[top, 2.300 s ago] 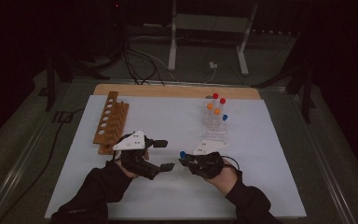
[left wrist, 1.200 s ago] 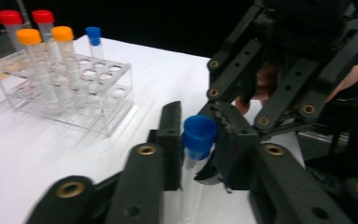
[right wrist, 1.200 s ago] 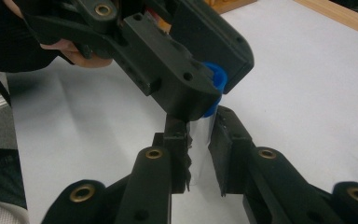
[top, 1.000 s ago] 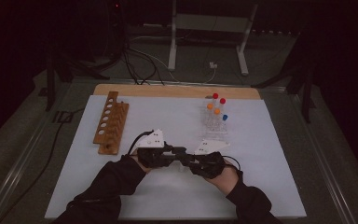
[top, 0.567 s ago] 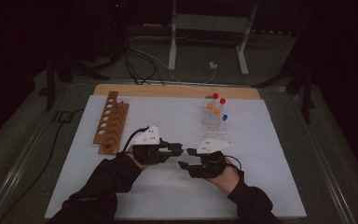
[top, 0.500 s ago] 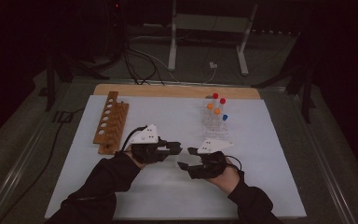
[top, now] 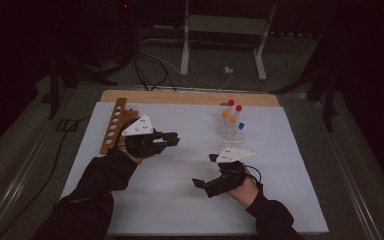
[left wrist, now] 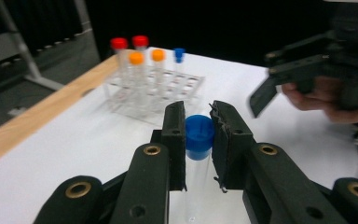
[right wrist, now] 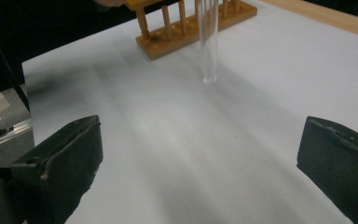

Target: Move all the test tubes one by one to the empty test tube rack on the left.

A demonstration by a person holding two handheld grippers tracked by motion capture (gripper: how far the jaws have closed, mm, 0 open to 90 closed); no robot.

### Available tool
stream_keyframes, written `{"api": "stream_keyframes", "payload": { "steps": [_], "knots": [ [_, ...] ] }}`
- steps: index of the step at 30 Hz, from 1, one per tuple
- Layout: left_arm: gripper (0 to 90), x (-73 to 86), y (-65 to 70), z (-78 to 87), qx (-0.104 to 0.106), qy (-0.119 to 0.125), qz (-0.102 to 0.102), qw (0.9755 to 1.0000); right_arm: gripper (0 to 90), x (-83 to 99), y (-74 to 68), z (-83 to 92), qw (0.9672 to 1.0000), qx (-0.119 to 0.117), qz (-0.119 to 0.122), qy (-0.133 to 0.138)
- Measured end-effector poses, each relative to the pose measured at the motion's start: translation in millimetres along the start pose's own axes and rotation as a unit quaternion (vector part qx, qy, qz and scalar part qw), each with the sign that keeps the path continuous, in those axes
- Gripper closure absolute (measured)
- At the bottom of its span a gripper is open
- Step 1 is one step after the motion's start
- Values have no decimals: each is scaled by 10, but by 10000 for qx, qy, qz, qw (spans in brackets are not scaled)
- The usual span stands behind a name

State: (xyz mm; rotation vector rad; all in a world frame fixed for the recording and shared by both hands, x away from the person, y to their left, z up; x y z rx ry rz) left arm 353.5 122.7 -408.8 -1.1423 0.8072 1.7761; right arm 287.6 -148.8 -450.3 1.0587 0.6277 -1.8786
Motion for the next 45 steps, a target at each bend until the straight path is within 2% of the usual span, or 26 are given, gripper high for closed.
{"api": "stream_keyframes", "payload": {
  "steps": [7,11,16,19,26,31,33,36,41,44,45],
  "knots": [
    [775,-72,-179,131,-282,30,26,9996,0,13,-10,1,9996,180,103,182],
    [775,-83,-308,217,-479,51,111,9988,0,21,0,1,9994,154,198,252],
    [775,-80,-495,328,-779,75,306,9965,0,19,7,3,9990,170,320,270],
    [775,-98,-598,405,-944,139,401,9946,0,20,18,1,9990,142,294,301],
    [775,-154,-841,569,-1402,279,556,9882,0,32,42,-5,9991,127,249,333],
    [775,-156,-1011,652,-1660,274,690,9833,0,41,76,-17,9991,-52,222,360],
    [775,-147,-1073,679,-1758,265,728,9814,0,44,73,-15,9992,6,236,334],
    [775,-140,-1173,720,-1904,279,807,9780,0,39,73,-18,9995,31,202,254],
    [775,-153,-1342,793,-2161,305,915,9716,0,41,62,-12,9992,102,250,295],
    [774,-155,-1428,822,-2313,297,942,9679,0,45,69,-14,9993,45,207,312],
    [774,-151,-1458,831,-2386,286,967,9659,0,45,69,-14,9993,45,207,312]
  ]
}}
Point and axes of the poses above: each handheld gripper's, and its own axes: z roughly backward along the jaws, x roughly out of its underside, y roughly to its right, the point moved 1 cm from there along -z, roughly forward along the jaws, and after that the axes turned 6 degrees about z, right-handed, at the moved point
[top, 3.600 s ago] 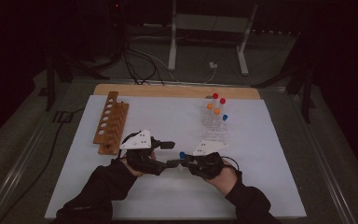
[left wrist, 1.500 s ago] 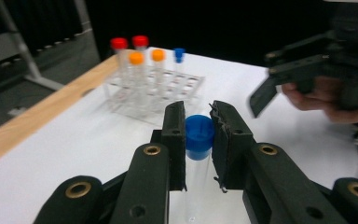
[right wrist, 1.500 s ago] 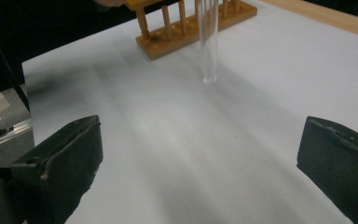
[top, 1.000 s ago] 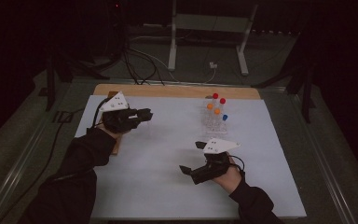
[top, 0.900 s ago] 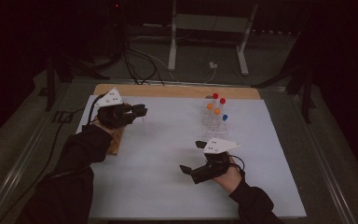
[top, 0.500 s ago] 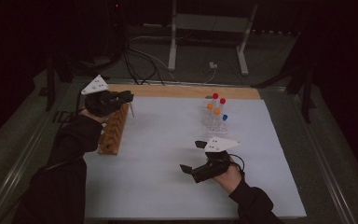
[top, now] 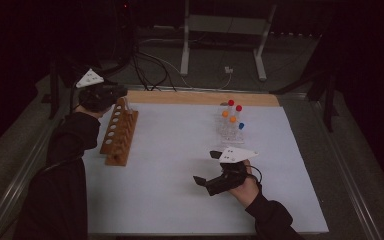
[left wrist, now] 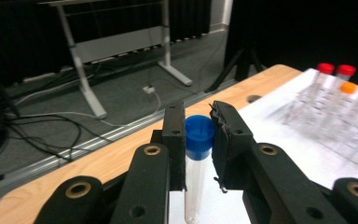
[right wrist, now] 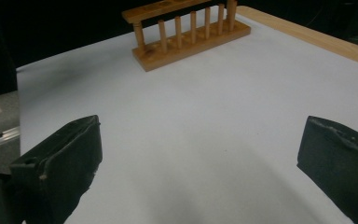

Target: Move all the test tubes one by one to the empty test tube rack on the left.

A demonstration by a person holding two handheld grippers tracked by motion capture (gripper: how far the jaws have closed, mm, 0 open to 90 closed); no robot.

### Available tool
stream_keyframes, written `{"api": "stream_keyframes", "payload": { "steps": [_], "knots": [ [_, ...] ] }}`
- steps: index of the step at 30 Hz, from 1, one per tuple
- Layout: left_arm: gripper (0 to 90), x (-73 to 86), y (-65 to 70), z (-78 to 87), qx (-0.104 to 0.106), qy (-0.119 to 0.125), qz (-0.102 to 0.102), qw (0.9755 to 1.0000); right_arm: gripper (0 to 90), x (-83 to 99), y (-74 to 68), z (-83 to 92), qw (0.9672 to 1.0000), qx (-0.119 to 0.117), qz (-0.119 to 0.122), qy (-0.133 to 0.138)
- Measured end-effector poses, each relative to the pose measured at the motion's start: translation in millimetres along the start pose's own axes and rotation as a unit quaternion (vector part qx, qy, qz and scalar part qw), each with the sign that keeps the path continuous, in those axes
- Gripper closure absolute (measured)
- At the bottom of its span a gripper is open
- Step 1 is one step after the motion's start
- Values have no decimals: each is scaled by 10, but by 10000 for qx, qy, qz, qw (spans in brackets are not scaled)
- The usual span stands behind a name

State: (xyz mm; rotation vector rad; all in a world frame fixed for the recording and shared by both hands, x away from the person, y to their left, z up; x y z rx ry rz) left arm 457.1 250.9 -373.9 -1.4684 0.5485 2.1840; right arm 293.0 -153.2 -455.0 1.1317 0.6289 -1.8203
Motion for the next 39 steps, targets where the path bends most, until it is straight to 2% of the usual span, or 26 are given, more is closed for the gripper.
{"api": "stream_keyframes", "payload": {
  "steps": [6,11,15,16,20,23,24,28,30,39],
  "knots": [
    [775,23,-169,-64,-327,9,134,9994,0,10,17,-6,9999,-106,-103,-59],
    [774,13,-285,-108,-555,74,213,9982,0,8,18,6,10000,-20,19,-18],
    [774,7,-341,-151,-746,77,167,9970,0,9,21,9,10000,-21,49,-18],
    [775,12,-355,-164,-730,79,230,9970,0,11,22,10,10000,-36,40,-7],
    [774,60,-384,-220,-906,1,224,9956,0,13,23,19,10000,-37,63,43],
    [774,114,-403,-255,-935,-46,273,9952,0,14,29,32,9999,-22,94,126],
    [774,132,-405,-265,-989,-75,223,9948,0,14,34,34,9999,-49,80,143],
    [774,215,-427,-294,-999,-57,316,9945,0,18,34,38,9998,-59,101,181],
    [774,266,-434,-318,-1057,-125,340,9937,0,20,33,35,9997,-77,126,202],
    [774,491,-463,-393,-1026,-260,539,9929,0,10,25,35,9997,-68,185,146]
  ]
}}
Point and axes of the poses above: each handheld gripper's, and its own axes: z roughly backward along the jaws, x roughly out of its underside, y roughly to its right, the point moved 1 cm from there along -z, roughly forward along the jaws, and after that the axes turned 6 degrees about z, right-handed, at the moved point
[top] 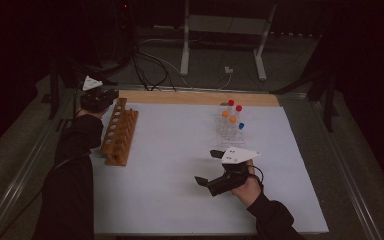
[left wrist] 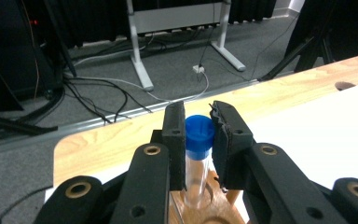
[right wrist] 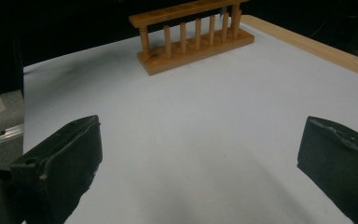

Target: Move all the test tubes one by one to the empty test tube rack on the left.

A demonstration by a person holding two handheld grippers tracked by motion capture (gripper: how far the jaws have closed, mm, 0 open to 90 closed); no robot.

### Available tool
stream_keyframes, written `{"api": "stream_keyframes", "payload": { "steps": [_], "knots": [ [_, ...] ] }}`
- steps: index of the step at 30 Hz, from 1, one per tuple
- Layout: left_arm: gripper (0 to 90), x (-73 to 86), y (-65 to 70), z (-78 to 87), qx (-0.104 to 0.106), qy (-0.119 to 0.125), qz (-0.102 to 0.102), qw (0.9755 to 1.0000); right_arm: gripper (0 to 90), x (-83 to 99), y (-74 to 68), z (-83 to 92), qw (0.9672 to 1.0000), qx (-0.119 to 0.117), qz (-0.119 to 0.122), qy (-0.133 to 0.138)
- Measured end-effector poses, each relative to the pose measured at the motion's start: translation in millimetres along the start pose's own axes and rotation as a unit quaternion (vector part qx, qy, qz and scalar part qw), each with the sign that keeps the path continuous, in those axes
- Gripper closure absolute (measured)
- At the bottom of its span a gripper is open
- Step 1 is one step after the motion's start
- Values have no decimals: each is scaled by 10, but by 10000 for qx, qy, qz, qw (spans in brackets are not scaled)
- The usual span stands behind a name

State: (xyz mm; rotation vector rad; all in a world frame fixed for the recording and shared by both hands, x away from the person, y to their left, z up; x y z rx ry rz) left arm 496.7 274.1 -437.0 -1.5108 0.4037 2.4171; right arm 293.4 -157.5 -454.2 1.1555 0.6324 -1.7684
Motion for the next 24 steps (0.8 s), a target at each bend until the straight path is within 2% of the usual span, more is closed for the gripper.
{"api": "stream_keyframes", "payload": {
  "steps": [3,7,8,14,16,19,24],
  "knots": [
    [774,57,-12,-26,72,37,126,9999,0,-7,0,5,10000,2,-7,-21],
    [774,113,-22,-66,103,33,179,9998,0,-10,1,8,10000,-11,-12,-44],
    [774,124,-19,-76,50,7,121,9999,0,-11,0,7,10000,-28,-11,-64],
    [774,161,-17,-108,38,17,132,9999,0,-12,7,18,10000,-27,-15,-24],
    [773,191,-18,-119,-17,-14,58,10000,0,-15,7,22,10000,-26,-17,-18],
    [773,202,-37,-115,0,17,172,9999,0,-18,6,27,10000,-41,-17,-6],
    [767,184,-35,-111,33,-58,152,9999,0,-29,8,36,9999,-71,-70,24]
  ]
}}
Point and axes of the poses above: each handheld gripper's, and its own axes: z roughly backward along the jaws, x roughly out of its underside, y roughly to its right, the point moved 1 cm from there along -z, roughly forward along the jaws, and after that the axes turned 6 degrees about z, right-handed, at the moved point
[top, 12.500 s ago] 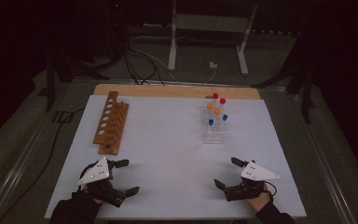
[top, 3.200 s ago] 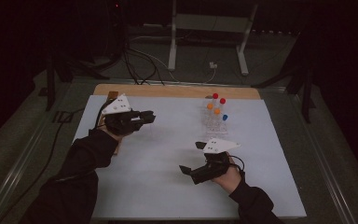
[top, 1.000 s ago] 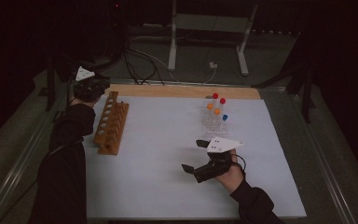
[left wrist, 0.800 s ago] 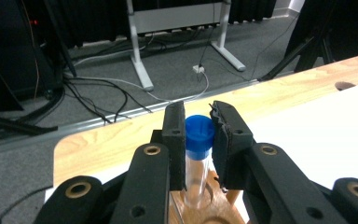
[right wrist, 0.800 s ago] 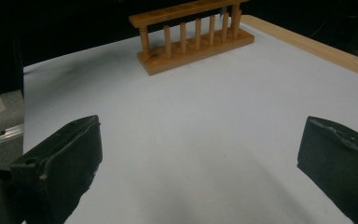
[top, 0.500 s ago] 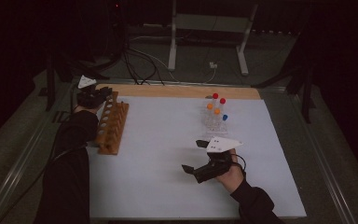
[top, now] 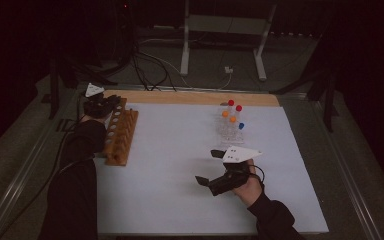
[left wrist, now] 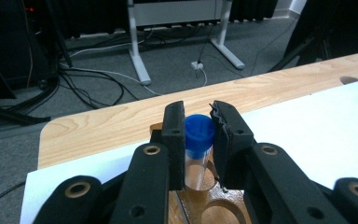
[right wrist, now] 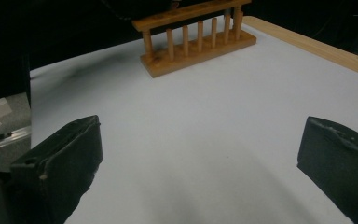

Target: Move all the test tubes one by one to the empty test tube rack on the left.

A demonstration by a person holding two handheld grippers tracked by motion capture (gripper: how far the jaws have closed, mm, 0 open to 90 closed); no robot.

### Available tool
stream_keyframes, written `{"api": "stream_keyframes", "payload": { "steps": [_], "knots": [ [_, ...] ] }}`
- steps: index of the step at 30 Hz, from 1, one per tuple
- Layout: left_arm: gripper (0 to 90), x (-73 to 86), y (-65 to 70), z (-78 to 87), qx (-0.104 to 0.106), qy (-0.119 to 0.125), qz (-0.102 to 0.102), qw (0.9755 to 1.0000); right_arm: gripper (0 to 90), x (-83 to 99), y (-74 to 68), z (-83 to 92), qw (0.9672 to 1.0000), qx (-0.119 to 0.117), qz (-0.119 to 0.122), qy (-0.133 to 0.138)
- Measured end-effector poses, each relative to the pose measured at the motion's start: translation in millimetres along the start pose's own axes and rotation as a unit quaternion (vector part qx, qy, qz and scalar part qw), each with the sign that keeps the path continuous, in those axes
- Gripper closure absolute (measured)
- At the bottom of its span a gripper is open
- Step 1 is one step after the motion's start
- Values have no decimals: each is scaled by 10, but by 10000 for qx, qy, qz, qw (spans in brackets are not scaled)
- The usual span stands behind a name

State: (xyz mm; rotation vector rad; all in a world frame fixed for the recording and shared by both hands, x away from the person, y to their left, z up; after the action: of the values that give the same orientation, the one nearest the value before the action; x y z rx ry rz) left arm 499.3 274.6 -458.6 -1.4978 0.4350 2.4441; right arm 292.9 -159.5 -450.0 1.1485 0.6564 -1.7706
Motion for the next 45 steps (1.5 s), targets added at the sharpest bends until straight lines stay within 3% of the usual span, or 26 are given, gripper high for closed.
{"api": "stream_keyframes", "payload": {
  "steps": [2,8,11,14,17,24,31,37,45],
  "knots": [
    [728,-19,-7,26,31,12,72,10000,0,-14,1,16,10000,33,9,20],
    [440,-161,64,227,140,156,104,9997,0,-84,42,96,9998,149,-34,87],
    [342,-238,132,351,310,235,128,9992,61,-126,85,154,9996,206,-87,171],
    [194,-272,222,446,364,202,94,9991,37,-172,131,217,9992,300,-148,222],
    [111,-262,303,538,609,262,163,9977,20,-218,196,305,9983,517,-155,227],
    [41,-88,579,665,1262,87,3,9920,15,-200,386,436,9948,871,-403,336],
    [41,117,864,777,1832,42,-97,9830,15,-154,602,585,9902,1248,-515,342],
    [41,261,1079,902,2163,8,-269,9760,15,-102,755,675,9860,1531,-606,280],
    [41,532,1360,1026,2447,-143,-571,9678,15,31,982,717,9796,1806,-867,134]
  ]
}}
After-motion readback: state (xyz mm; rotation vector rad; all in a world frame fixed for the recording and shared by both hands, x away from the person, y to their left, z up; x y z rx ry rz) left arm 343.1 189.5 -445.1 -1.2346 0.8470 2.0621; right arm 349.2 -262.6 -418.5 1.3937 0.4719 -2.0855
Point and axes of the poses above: each handheld gripper's, and its own axes: z roughly backward along the jaws, x roughly out of its underside, y roughly to its right, the point moved 1 cm from there along -z, roughly forward along the jaws, and after that the axes turned 6 degrees about z, right-handed, at the moved point
